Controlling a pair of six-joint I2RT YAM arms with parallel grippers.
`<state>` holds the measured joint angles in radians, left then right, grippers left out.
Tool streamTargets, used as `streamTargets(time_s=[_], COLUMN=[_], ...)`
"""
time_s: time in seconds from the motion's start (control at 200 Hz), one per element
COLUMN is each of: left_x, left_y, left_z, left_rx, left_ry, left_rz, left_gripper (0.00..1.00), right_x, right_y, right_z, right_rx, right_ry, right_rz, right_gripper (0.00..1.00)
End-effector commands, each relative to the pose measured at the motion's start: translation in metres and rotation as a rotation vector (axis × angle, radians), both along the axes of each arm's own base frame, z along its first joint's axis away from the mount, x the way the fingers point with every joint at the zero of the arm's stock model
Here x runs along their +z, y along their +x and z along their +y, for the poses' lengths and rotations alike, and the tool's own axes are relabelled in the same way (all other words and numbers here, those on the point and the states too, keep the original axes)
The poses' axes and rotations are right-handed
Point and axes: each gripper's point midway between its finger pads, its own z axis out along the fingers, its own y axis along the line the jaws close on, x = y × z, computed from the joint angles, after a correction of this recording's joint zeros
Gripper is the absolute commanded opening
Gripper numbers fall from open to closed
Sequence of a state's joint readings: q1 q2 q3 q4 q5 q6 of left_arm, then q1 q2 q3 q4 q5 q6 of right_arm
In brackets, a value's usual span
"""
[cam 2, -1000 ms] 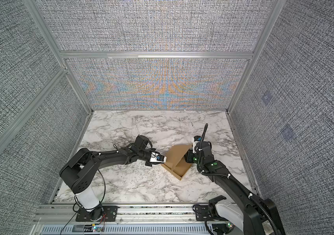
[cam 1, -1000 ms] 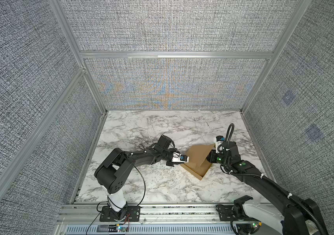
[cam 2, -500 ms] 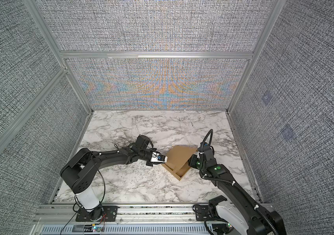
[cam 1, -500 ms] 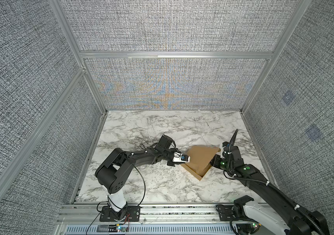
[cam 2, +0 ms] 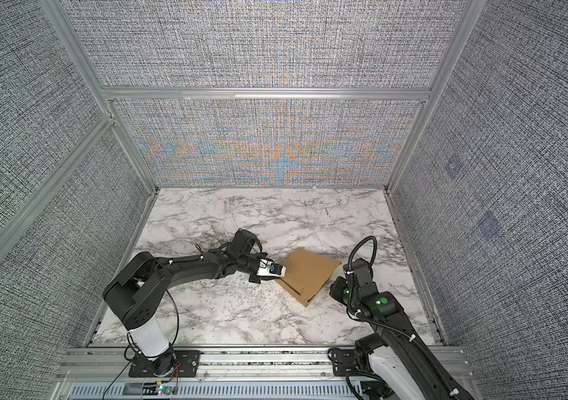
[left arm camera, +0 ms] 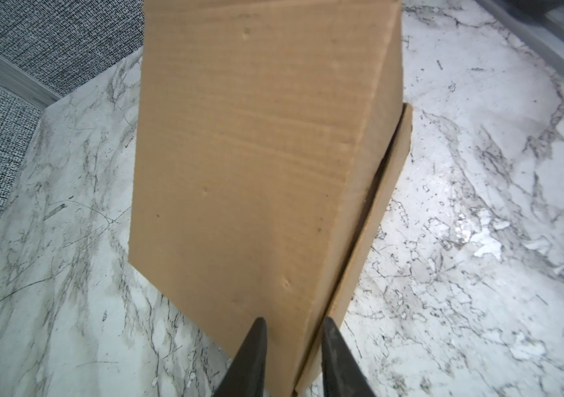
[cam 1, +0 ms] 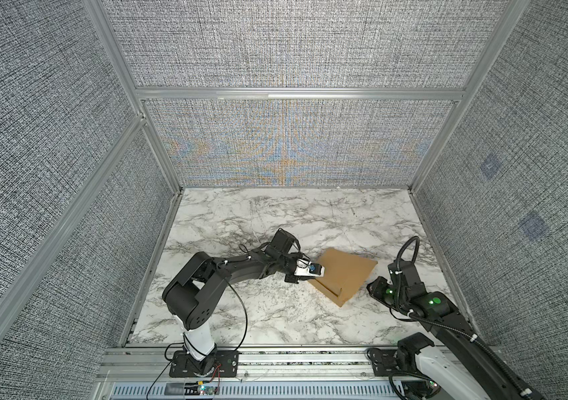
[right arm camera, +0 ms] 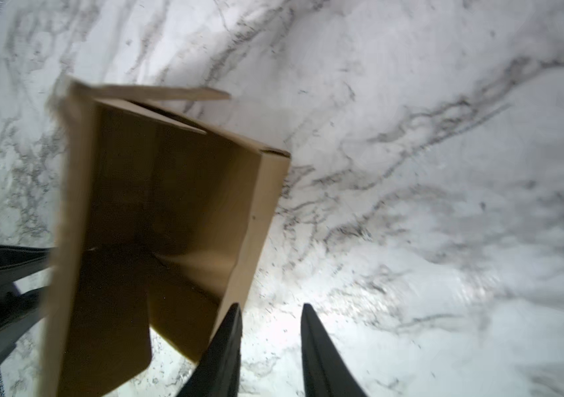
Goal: Assemble paper box
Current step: Close the paper box at the center of the table.
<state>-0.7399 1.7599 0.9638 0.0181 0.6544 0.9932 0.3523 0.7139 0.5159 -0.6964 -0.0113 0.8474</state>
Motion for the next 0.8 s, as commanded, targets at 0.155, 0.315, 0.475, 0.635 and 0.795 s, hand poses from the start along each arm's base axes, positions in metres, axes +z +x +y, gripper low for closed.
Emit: streamTargets(time_s=[0.155, 0.315, 0.475, 0.635, 0.795], left_x=[0.04, 0.075, 0.084, 0.055, 0.044], left_y=[-0.01, 0.005, 0.044, 0.059, 0.051], left_z=[0.015, 0.021, 0.025, 0.033, 0.029], left_rx=[0.097, 0.306, 0.635, 0.769, 0.763], left_ry=[0.059, 0.086, 0.059, 0.076, 0.069], left_rz=[0.13, 0.265, 0.364, 0.383, 0.463], left_gripper=[0.32, 0.34, 0.38, 0.52, 0.57], right_x=[0.018, 0.063, 0.099, 0.097, 0.069], right_y=[-0.033, -0.025, -0.001, 0.018, 0.018], right_z=[-0.028, -0.026, 0.004, 0.03, 0.029], right_rx=[-0.069, -0.034, 0.056, 0.108, 0.082], right_ry=[-0.124, -0.138, -0.108, -0.084, -0.072], right_rz=[0.153, 0.096, 0.028, 0.011, 0.027], right_gripper=[0.3, 0.27, 0.25, 0.25, 0.23])
